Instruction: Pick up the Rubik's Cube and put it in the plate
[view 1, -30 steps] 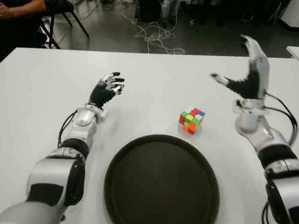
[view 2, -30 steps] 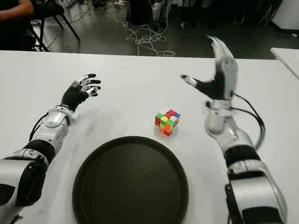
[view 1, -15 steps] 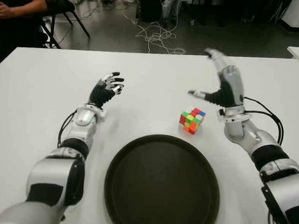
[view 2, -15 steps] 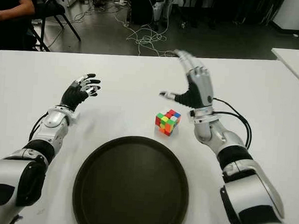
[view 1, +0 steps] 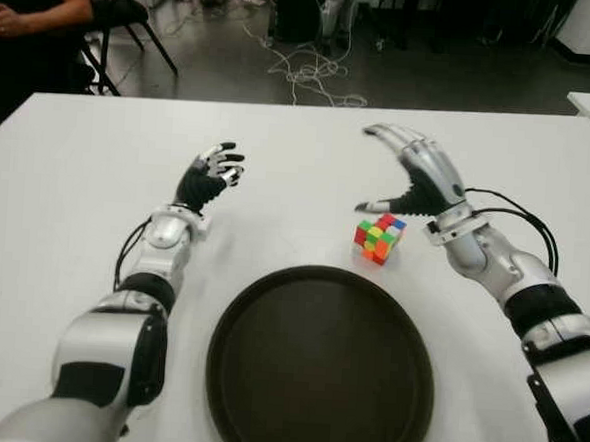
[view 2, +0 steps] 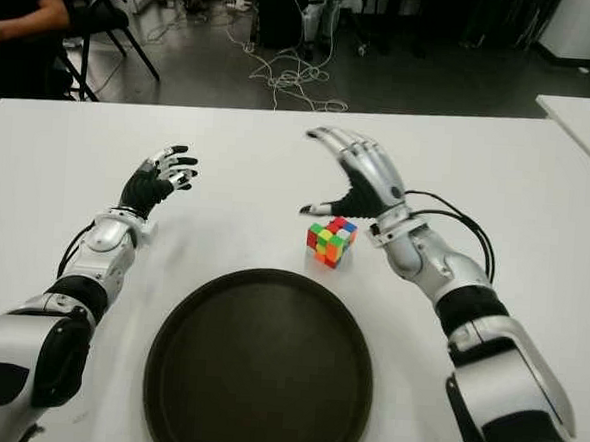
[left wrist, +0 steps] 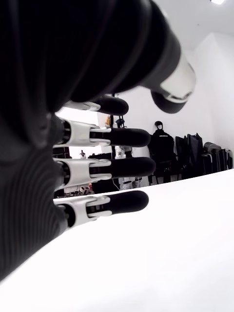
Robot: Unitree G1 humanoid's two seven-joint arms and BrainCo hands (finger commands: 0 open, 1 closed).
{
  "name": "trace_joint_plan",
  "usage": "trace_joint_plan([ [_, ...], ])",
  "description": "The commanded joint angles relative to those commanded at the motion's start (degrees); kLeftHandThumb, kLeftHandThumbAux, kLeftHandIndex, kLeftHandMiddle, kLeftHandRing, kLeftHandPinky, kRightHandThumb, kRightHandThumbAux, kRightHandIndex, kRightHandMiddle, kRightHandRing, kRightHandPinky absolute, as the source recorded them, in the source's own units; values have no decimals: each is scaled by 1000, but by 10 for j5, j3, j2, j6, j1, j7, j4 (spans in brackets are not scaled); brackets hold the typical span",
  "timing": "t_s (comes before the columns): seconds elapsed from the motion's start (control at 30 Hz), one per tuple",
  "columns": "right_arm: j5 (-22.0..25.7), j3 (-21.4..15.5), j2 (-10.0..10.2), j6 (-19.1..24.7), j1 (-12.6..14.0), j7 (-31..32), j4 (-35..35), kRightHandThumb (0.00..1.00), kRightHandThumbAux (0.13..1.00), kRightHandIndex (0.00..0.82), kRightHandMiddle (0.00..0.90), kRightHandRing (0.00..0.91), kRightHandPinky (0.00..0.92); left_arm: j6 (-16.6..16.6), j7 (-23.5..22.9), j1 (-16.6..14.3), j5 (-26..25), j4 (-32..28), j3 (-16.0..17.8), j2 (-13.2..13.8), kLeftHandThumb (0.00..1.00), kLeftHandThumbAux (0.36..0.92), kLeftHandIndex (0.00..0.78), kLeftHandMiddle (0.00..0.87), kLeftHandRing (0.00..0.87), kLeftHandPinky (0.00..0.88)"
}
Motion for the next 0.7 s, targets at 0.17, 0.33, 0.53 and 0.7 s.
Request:
trace_joint_plan([
  [0.17,-10,-4,-11,75,35,74,-108,0,694,165,179,199,186,-4,-1,0,3,1,-3,1,76,744,195,268,253,283],
  [0.33,-15,-4,-13,125,58,114,-168,0,711,163,181,198,184,-8,-8,0,-1,1,0,1,95,753,188,267,254,291],
  [0.53,-27,-1,-18,179,90,165,-258,0,717,154,173,192,179,-9,-11,1,-6,0,4,-1,105,750,178,261,257,291],
  [0.7,-27,-4,-20,203,109,193,-308,0,716,147,167,185,167,-7,-10,0,-6,1,6,-1,114,759,175,262,259,298],
])
